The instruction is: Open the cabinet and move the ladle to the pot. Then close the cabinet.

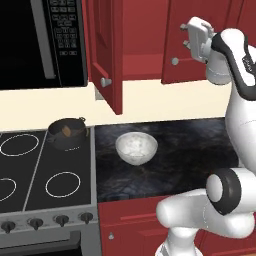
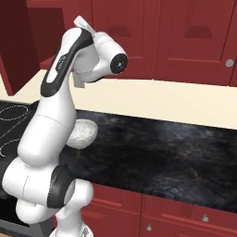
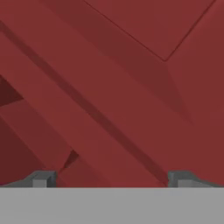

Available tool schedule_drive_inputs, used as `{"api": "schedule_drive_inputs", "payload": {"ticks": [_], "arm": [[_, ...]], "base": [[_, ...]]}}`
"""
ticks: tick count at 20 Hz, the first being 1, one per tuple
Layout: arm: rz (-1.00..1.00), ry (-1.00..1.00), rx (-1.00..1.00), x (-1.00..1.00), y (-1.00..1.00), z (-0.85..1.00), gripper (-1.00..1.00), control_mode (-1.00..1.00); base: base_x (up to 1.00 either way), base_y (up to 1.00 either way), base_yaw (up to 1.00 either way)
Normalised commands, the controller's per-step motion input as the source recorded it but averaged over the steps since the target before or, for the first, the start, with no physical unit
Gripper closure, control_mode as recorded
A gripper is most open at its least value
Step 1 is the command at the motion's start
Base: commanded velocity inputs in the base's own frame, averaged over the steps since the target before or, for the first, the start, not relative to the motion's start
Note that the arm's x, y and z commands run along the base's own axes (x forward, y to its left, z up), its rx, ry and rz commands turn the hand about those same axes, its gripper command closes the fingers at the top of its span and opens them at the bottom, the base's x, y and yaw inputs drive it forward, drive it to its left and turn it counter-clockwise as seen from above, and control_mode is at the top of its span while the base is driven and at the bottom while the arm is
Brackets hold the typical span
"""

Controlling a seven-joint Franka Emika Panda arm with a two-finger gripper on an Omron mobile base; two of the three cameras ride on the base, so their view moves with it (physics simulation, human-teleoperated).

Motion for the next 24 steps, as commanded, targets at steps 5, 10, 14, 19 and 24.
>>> {"api": "schedule_drive_inputs", "payload": {"ticks": [5,10,14,19,24], "arm": [[0.00,-0.01,0.00,0.60,0.11,0.04,-1.00,-1.00],[0.00,-0.08,-0.02,-0.07,0.05,0.08,-1.00,-1.00],[0.00,-0.31,-0.07,-1.00,0.00,0.37,-1.00,-1.00],[0.00,-0.16,-0.16,-1.00,0.07,0.37,-1.00,-1.00],[-0.05,-0.02,-0.25,-1.00,0.28,0.36,-1.00,-1.00]], "base": [[0.00,0.00,0.00],[0.00,0.00,0.00],[0.00,0.00,0.00],[0.00,0.00,0.00],[0.00,0.00,0.00]]}}
